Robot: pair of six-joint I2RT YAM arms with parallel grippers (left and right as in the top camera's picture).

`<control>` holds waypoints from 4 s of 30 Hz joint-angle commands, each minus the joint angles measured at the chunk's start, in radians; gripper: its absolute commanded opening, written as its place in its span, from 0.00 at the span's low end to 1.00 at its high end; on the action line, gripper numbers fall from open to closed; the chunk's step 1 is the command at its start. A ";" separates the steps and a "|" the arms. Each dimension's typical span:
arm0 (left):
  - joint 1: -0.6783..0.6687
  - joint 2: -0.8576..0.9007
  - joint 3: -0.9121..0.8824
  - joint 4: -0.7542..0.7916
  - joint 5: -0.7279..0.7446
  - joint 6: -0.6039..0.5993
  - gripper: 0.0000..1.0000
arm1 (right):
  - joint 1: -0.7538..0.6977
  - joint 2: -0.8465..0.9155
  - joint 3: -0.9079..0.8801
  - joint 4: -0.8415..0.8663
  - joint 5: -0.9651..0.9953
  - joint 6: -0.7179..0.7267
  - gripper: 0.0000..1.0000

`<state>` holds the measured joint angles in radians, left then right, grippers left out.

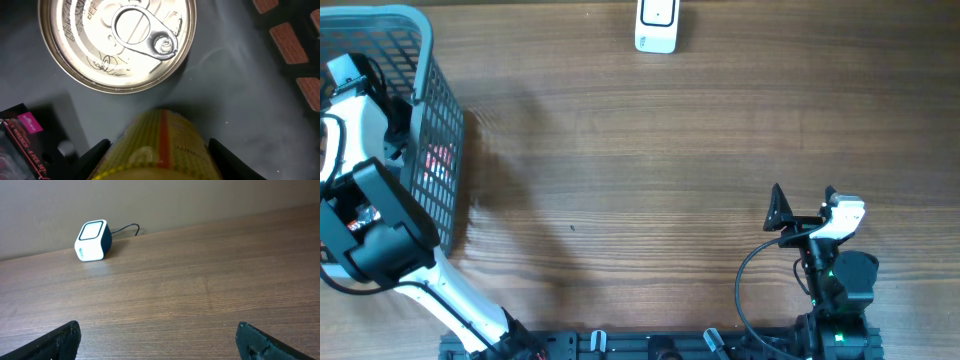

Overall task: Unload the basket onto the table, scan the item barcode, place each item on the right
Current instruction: 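Lower the left gripper and grasp the yellow can in the basket, then lift the yellow can out and place it upright on the table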

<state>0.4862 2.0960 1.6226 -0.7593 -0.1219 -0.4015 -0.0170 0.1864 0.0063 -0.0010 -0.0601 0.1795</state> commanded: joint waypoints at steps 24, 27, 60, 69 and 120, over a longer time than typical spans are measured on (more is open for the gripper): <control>-0.003 -0.542 0.008 -0.075 0.037 -0.027 0.54 | -0.005 0.007 -0.001 0.003 -0.017 0.010 1.00; -0.012 -0.595 0.008 -0.076 0.062 -0.033 0.51 | -0.005 0.007 -0.001 0.003 -0.017 0.010 1.00; -0.521 -0.638 0.008 -0.082 0.019 -0.033 0.51 | -0.005 0.007 -0.001 0.003 -0.017 0.010 1.00; -0.561 -0.511 0.008 -0.082 0.019 -0.033 0.52 | -0.005 0.007 -0.001 0.004 -0.017 0.010 1.00; -0.785 -0.035 -0.148 0.072 -0.030 -0.054 0.85 | -0.005 0.007 -0.001 0.007 -0.016 0.006 1.00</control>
<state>-0.3004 2.0556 1.4780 -0.6937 -0.1341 -0.4557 -0.0170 0.1864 0.0063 -0.0002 -0.0601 0.1795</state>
